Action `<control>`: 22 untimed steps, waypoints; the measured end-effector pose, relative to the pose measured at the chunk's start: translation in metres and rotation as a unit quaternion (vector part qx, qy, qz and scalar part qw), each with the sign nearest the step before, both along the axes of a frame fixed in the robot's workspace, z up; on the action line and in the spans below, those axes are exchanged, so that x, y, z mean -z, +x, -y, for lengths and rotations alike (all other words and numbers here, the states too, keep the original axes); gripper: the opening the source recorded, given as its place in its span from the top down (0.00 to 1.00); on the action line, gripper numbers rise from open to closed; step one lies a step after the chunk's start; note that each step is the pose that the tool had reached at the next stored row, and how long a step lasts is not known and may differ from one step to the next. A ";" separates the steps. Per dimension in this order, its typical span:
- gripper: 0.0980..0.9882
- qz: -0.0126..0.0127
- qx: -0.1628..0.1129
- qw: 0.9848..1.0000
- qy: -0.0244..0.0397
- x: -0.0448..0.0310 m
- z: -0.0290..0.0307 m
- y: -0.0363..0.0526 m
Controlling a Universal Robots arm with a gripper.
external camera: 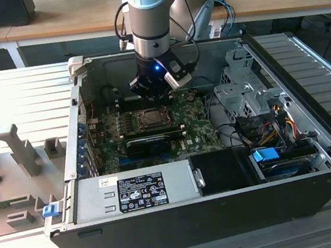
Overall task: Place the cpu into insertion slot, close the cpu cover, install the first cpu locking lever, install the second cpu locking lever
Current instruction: 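Install the first cpu locking lever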
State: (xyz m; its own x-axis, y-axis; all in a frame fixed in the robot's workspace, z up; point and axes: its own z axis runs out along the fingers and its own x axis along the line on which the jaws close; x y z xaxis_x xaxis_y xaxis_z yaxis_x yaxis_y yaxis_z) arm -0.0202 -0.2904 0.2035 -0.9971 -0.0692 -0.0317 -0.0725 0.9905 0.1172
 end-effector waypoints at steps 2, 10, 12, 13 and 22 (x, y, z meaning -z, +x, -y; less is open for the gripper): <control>0.99 0.000 0.000 1.000 0.000 0.0005 0.0004 0.0001; 0.99 0.000 0.000 1.000 0.007 0.0030 0.0019 0.0004; 0.99 0.000 0.000 1.000 0.009 0.0030 0.0018 0.0004; 0.99 0.000 0.000 1.000 0.010 0.0029 0.0018 0.0005; 0.99 0.000 0.000 1.000 0.008 -0.0233 0.0035 0.0005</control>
State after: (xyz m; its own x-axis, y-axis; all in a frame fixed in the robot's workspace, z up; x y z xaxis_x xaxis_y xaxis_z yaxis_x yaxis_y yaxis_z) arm -0.0196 -0.2939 0.2268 -0.9971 -0.0687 -0.0327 -0.0725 0.9883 0.1340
